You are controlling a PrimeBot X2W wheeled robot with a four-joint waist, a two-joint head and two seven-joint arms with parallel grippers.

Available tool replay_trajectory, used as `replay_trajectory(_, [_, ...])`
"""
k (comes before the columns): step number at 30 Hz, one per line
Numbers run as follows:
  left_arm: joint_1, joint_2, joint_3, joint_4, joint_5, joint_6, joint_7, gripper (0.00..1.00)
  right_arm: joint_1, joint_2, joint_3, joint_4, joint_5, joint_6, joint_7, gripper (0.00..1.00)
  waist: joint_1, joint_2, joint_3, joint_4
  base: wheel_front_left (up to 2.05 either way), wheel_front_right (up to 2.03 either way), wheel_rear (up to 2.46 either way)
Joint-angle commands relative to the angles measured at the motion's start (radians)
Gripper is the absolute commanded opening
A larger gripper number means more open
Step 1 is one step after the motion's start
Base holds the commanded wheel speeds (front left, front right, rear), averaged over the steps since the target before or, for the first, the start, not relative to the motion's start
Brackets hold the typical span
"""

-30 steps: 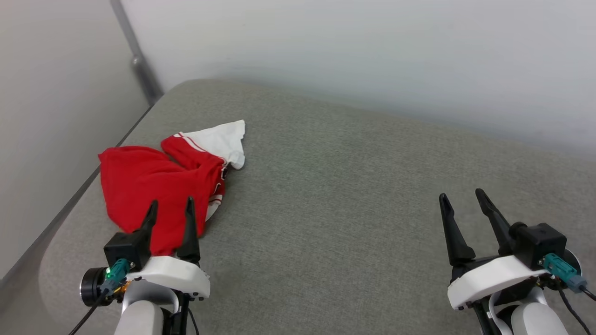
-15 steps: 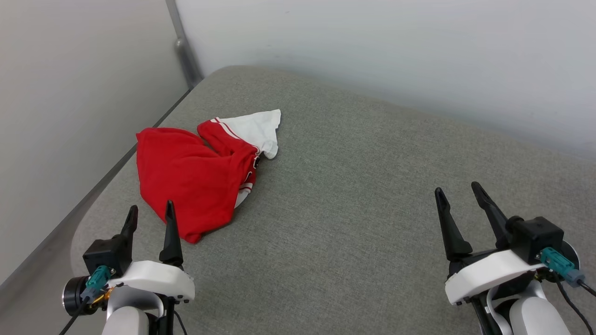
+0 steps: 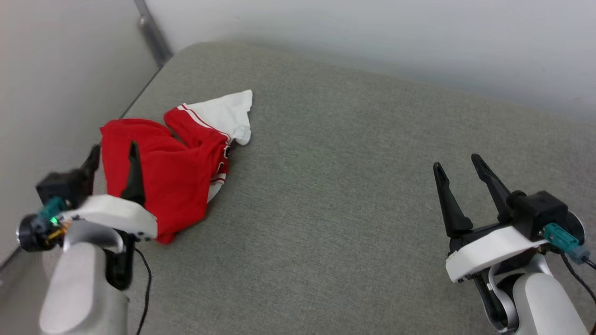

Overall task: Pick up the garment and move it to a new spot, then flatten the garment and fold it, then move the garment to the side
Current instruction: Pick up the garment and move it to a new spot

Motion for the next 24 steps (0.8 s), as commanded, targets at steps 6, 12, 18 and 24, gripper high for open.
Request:
replay_trajectory(6, [-0.186, 0.159, -0.022, 0.064, -0.123, -0.015, 0.239, 1.0, -0.076, -0.019, 0.025, 0.002, 0.008, 0.0, -0.01, 1.0, 0.0, 0.0, 0.152, -0.12, 0.0, 0.0, 0.0])
replay_trajectory(12, [-0.228, 0.383, -0.109, 0.052, -0.367, -0.016, 0.611, 1.0, -0.115, -0.02, 0.039, 0.036, 0.019, 0.0, -0.03, 1.0, 0.0, 0.0, 0.233, -0.191, 0.0, 0.0, 0.0])
replay_trajectory(18, [-0.184, 0.509, -0.105, 0.096, -0.539, -0.016, 0.928, 1.0, -0.16, -0.022, 0.054, 0.067, 0.026, 0.0, -0.056, 1.0, 0.0, 0.0, 0.292, -0.232, 0.0, 0.0, 0.0])
replay_trajectory(24, [-0.166, 0.503, -0.097, 0.126, -0.584, 0.003, 1.012, 1.0, -0.19, -0.027, 0.071, 0.084, 0.033, 0.0, -0.064, 1.0, 0.0, 0.0, 0.332, -0.247, 0.0, 0.0, 0.0])
